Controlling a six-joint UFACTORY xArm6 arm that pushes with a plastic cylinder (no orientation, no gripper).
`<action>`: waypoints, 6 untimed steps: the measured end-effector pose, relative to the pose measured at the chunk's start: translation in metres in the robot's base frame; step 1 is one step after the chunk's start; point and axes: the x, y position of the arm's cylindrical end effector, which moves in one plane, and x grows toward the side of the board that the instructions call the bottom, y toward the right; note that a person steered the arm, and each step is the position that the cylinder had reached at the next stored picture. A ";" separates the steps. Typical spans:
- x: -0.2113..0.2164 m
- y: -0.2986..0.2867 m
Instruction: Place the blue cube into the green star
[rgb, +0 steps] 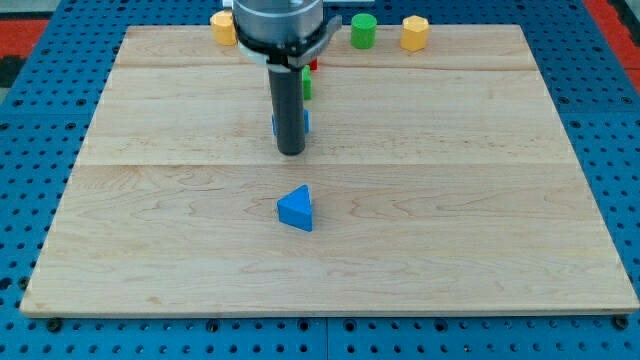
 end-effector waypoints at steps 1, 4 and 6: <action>0.004 0.009; 0.161 0.123; 0.172 0.062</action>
